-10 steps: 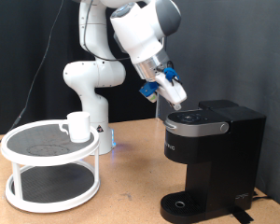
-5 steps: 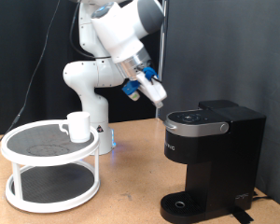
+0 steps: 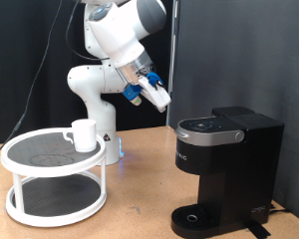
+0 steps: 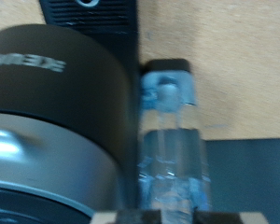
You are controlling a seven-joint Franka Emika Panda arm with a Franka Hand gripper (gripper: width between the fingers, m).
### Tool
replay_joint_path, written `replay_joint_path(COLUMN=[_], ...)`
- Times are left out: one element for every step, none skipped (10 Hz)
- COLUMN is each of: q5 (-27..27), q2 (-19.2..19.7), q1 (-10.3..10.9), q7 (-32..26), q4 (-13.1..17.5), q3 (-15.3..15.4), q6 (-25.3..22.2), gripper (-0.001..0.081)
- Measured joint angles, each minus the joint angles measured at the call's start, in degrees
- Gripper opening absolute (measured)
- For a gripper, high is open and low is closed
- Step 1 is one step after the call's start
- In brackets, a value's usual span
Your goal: Make a cup of coffee with the keurig machine
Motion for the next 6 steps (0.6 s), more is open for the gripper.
replay_joint_path(q5=[-0.04, 0.42, 1.17, 1.47, 1.44, 0.44], q2=[-1.13, -2.69, -4.55, -6.35, -7.92, -9.27], q1=[-0.41, -0.96, -1.52, -2.17, -2.80, -3.46], q7=[-0.37, -0.38, -0.38, -0.35, -0.36, -0.62], q4=[-0.15, -0.61, -1.37, -2.15, -2.66, -2.72], q3=[-0.95, -1.73, -2.57, -3.51, -4.54, -5.73], q6=[-1.33, -1.35, -1.25, -1.33, -2.37, -4.95], gripper=[0.0000, 0.0000, 0.0000, 0.0000, 0.0000, 0.0000])
